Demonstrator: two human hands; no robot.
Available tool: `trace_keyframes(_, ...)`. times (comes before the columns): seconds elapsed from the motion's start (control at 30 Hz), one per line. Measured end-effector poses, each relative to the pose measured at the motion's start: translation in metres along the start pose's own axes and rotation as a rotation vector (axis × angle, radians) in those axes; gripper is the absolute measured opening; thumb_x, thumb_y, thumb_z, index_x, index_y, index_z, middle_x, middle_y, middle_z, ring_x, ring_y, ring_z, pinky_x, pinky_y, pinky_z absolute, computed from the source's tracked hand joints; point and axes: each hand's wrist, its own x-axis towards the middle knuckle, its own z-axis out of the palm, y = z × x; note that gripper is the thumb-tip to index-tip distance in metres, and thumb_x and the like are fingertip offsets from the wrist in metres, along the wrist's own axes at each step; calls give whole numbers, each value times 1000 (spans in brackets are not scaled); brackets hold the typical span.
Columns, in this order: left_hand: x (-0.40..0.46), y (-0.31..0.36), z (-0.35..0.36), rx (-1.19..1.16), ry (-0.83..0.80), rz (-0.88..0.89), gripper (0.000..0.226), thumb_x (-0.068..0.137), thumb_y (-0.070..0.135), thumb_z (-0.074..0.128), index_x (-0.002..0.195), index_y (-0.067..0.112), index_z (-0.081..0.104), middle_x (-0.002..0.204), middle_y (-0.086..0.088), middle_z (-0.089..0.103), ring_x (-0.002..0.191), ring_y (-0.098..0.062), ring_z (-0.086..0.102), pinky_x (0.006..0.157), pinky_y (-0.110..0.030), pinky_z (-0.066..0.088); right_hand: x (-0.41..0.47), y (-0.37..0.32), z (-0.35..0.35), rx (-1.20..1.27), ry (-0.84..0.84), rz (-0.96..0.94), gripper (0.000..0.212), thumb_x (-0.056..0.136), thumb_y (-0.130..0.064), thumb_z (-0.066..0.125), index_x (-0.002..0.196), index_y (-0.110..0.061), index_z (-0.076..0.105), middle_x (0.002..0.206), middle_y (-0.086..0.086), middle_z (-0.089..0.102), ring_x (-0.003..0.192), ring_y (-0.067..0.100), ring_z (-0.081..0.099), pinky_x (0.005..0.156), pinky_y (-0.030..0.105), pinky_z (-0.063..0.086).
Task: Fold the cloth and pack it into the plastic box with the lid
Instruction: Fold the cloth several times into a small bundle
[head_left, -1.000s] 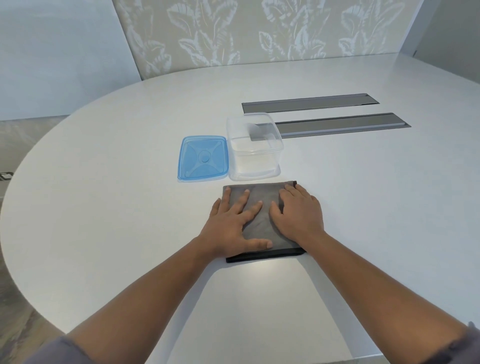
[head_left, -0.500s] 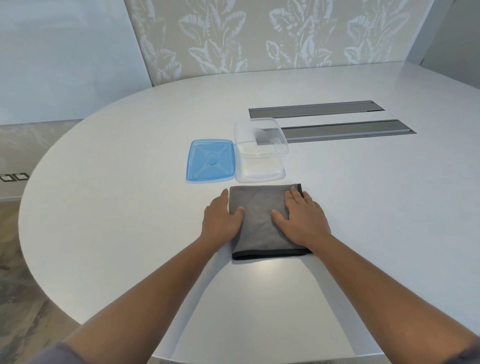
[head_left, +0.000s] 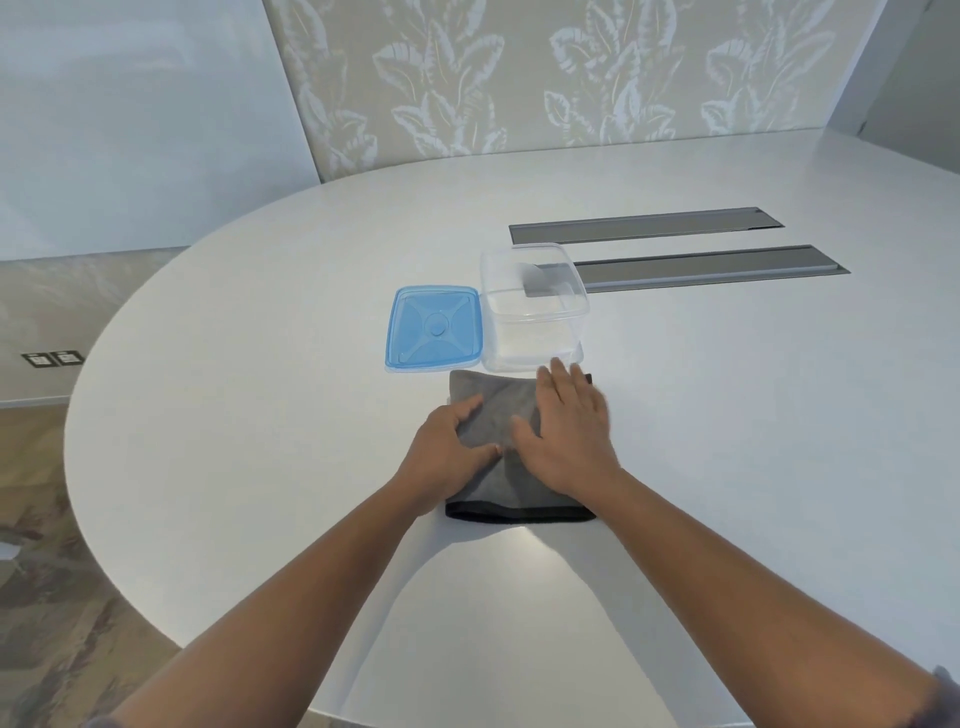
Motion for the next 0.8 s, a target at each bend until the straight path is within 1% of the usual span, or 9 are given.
trace_keyframes(0.13, -3, -1, -11, -58, -60, 2, 84, 81, 25, 83, 155, 30, 44, 155, 10, 49, 142, -11, 45, 112, -30, 43, 0, -45, 10, 846, -108, 119, 80, 96, -45, 46, 163, -19, 11, 171, -7, 9, 151, 2, 9, 117, 23, 10)
trace_keyframes(0.27, -6, 2, -23, -120, -113, -4, 88, 78, 12, 82, 155, 31, 44, 150, 13, 53, 131, -6, 53, 80, -6, 49, 3, -65, 23, 1033, -159, 220, 80, 97, -45, 45, 163, -27, 5, 171, -11, 10, 148, 1, 13, 120, 29, 16)
trace_keyframes(0.4, -6, 18, -38, -163, -92, -31, 92, 76, 8, 80, 157, 29, 40, 145, 6, 56, 125, -15, 61, 94, -30, 59, 6, -73, 31, 1123, -190, 240, 92, 86, -61, 45, 163, -29, 7, 169, -8, 20, 151, 11, 26, 124, 41, 26)
trace_keyframes(0.47, -5, 26, -41, -177, -92, -1, 84, 77, 8, 75, 152, 31, 44, 135, 7, 63, 117, -17, 67, 90, -34, 62, 6, -76, 36, 1211, -178, 227, 89, 85, -63, 46, 162, -30, 18, 164, -4, 35, 146, 13, 39, 120, 41, 35)
trace_keyframes(0.53, -6, 33, -38, -188, -106, 49, 86, 78, 9, 68, 154, 36, 39, 133, 12, 63, 112, -11, 68, 83, -26, 63, 6, -76, 38, 1379, -134, 185, 66, 92, -53, 47, 153, -30, 41, 151, -6, 54, 135, 11, 53, 110, 35, 46)
trace_keyframes(0.6, -6, 39, -27, -273, -141, 52, 90, 83, 15, 63, 160, 42, 25, 146, 16, 55, 116, -7, 64, 86, -26, 60, 7, -70, 34, 1555, -118, 227, 51, 96, -49, 49, 142, -29, 57, 137, -7, 66, 122, 9, 64, 90, 27, 55)
trace_keyframes(0.7, -3, 42, -7, -433, -193, 7, 74, 90, 18, 50, 154, 51, 32, 125, 16, 68, 86, -9, 64, 69, -25, 54, 5, -55, 25, 1684, -206, 416, 39, 93, -47, 54, 114, -21, 74, 99, 4, 77, 77, 13, 73, 54, 26, 53)
trace_keyframes(0.73, -3, 42, -1, -414, -188, 21, 67, 94, 17, 47, 152, 49, 38, 124, 15, 69, 90, -10, 66, 73, -26, 55, 6, -50, 22, 1709, -218, 473, 34, 91, -43, 57, 102, -18, 76, 88, 7, 74, 68, 17, 70, 53, 27, 51)
trace_keyframes(0.8, -1, 39, 9, -160, -121, 172, 50, 101, 17, 42, 146, 36, 51, 138, 12, 63, 116, -14, 64, 96, -30, 54, 8, -39, 17, 1748, -214, 558, 28, 88, -33, 58, 93, -14, 78, 90, 14, 72, 77, 25, 72, 67, 34, 56)
